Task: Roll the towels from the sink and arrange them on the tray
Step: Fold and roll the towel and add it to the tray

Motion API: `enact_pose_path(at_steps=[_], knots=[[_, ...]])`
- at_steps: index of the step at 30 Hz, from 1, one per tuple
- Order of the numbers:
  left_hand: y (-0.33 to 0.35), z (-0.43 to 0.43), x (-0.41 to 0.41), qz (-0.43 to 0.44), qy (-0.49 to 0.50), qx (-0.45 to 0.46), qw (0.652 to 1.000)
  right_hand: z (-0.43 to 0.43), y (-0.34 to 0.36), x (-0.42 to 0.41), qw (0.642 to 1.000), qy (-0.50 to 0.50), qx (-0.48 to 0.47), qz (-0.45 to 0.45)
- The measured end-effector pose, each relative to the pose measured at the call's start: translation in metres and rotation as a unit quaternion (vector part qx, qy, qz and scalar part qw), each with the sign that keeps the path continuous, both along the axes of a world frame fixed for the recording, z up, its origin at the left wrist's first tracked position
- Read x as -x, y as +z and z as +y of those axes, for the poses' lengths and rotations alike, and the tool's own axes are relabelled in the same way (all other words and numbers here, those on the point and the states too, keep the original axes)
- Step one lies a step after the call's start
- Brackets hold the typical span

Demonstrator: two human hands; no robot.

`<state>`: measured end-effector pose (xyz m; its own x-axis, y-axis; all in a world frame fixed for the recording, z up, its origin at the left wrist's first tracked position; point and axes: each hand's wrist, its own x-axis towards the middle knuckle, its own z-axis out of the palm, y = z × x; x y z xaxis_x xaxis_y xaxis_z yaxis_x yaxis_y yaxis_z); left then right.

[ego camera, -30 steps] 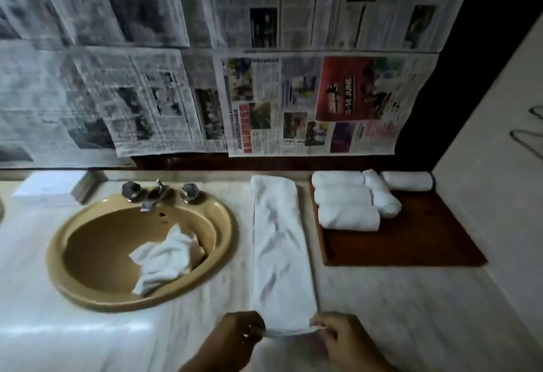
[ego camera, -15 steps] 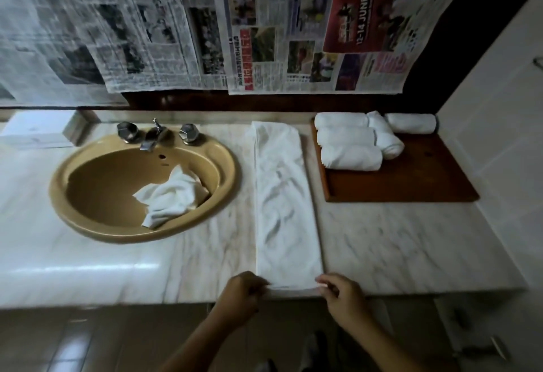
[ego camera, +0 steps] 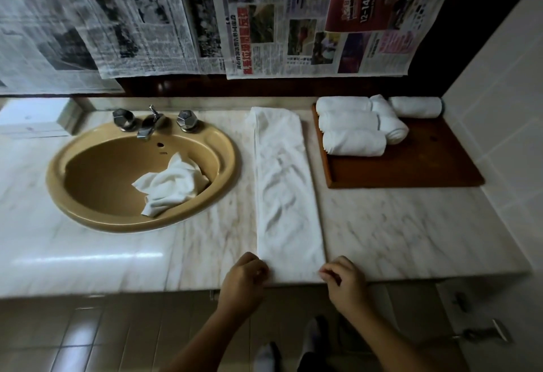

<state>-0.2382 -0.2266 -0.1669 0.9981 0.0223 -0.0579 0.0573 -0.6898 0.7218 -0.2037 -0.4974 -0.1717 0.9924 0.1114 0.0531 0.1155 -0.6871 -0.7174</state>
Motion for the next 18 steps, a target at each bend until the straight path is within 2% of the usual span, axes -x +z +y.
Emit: enact_pose_path(at_steps=[4, 8, 12, 18], knots=[[-0.002, 0.009, 0.008, -0.071, -0.066, -0.057, 0.994, -0.007, 0.004, 0.007, 0.998, 0.055, 0.027, 0.033], [-0.001, 0.015, 0.007, -0.068, -0.135, -0.097, 0.984, -0.006, 0.001, 0.003, 0.996, 0.062, 0.040, 0.052], [-0.001, 0.015, 0.004, -0.032, -0.120, -0.079, 0.989, -0.005, 0.009, -0.004, 0.995, 0.052, 0.025, 0.081], [0.004, 0.016, -0.003, 0.022, -0.036, 0.017, 0.999, -0.002, 0.020, -0.018, 0.987, 0.028, -0.008, 0.161]])
